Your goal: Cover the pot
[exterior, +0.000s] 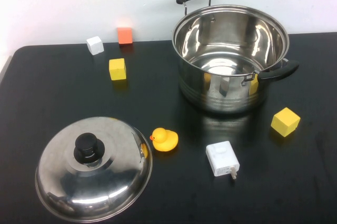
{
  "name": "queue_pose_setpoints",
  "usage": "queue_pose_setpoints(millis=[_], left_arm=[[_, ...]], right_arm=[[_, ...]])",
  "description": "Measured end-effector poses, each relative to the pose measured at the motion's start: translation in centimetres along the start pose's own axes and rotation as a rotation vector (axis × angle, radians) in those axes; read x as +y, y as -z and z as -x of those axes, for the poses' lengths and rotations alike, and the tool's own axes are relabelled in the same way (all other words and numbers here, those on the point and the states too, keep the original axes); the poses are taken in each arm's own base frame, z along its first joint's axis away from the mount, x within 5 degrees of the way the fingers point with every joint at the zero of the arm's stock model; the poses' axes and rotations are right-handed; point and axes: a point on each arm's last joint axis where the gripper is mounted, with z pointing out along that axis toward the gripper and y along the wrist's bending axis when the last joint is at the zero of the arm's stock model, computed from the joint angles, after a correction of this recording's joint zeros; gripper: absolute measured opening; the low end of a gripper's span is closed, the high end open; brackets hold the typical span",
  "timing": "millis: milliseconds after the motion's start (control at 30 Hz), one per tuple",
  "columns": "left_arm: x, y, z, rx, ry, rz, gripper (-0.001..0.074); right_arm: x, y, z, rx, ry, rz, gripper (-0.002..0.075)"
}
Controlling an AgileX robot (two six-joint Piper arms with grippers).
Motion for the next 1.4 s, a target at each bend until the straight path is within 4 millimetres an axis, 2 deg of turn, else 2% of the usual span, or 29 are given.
queue_pose_setpoints(millis=[67,400,667,833,967,1067,1200,1300,1400], left_arm=[[0.0,0.0,0.4,-0.052,0.000,-0.001,-0.0001],[-0.1,1.5,5.0,-0.592,0.000,-0.015,-0.0001],[-0.1,2.4,6.2,-0.754,0.037,-0.032,-0.0001],[-0.2,2.3,6.1,-0.719,0.204,-0.105,-0.0001],[-1.2,2.5,7.3,-0.621,0.060,-0.111,-0.0001],[-1.8,2.3,9.0,-0.603,0.051,-0.140,-0.0001],[-2.7,0.2,10.0,-0.546,-0.011,-0.201,-0.0001],[-3.4,-2.4,9.7,-0.440,-0.119,-0.250,-0.0001],[-3.7,-4.8,9.6,-0.333,-0.145,-0.284,0.0031]], right_arm=[[0.0,0.0,0.0,0.000,0.000,0.000,-0.0002],[0.0,0.0,0.0,0.000,0.000,0.000,-0.0002],[0.0,0.0,0.0,0.000,0.000,0.000,-0.0002],[0.0,0.0,0.0,0.000,0.000,0.000,-0.0002],[0.0,0.0,0.0,0.000,0.000,0.000,-0.0002],[0.0,0.0,0.0,0.000,0.000,0.000,-0.0002],[0.0,0.0,0.0,0.000,0.000,0.000,-0.0002],[0.0,0.0,0.0,0.000,0.000,0.000,-0.0002],[0.0,0.0,0.0,0.000,0.000,0.000,-0.0002]])
